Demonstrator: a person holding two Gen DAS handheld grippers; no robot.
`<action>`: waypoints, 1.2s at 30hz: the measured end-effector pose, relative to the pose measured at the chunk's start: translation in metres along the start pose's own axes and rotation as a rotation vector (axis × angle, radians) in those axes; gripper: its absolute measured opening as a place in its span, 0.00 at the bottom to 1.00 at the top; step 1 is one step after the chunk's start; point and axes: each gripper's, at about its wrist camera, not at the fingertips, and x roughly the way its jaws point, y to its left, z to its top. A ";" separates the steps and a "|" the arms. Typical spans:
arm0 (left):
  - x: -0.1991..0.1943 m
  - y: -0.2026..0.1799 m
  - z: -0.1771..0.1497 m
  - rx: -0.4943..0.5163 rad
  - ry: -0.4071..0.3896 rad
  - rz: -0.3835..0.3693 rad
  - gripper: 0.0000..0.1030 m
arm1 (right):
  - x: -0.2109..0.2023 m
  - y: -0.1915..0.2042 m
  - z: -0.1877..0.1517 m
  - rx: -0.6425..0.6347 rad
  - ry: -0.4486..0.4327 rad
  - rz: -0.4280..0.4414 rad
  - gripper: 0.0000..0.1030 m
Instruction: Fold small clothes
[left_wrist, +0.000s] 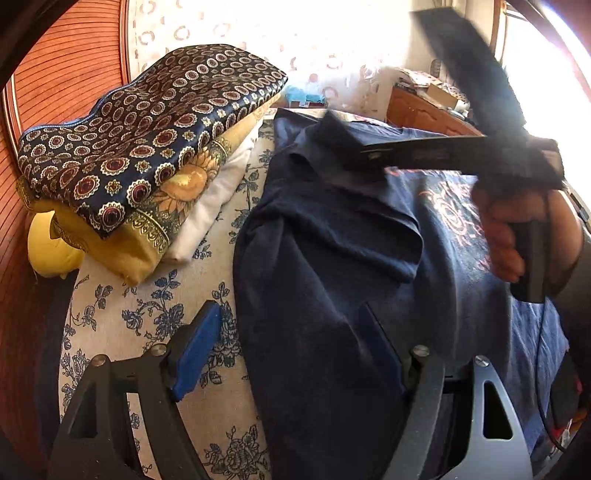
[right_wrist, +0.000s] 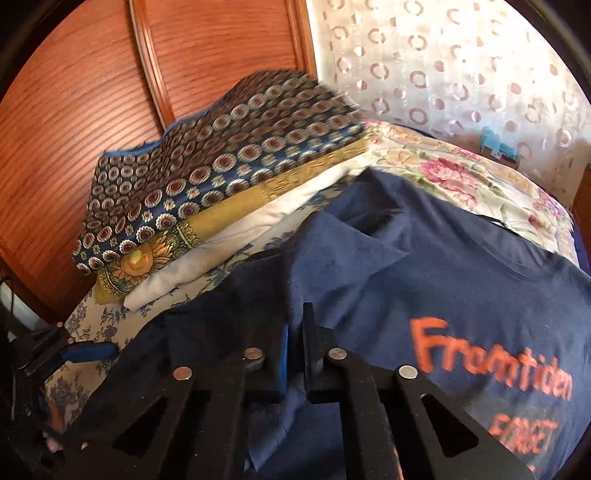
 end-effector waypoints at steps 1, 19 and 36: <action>0.001 -0.002 0.000 0.008 0.004 0.010 0.75 | -0.007 -0.005 -0.004 0.013 -0.013 -0.007 0.05; 0.006 -0.009 -0.002 0.046 0.002 0.068 0.77 | -0.058 -0.027 -0.040 0.107 -0.071 -0.109 0.36; -0.006 -0.009 0.000 0.053 -0.031 0.072 0.77 | 0.011 0.001 -0.011 -0.011 0.085 -0.174 0.29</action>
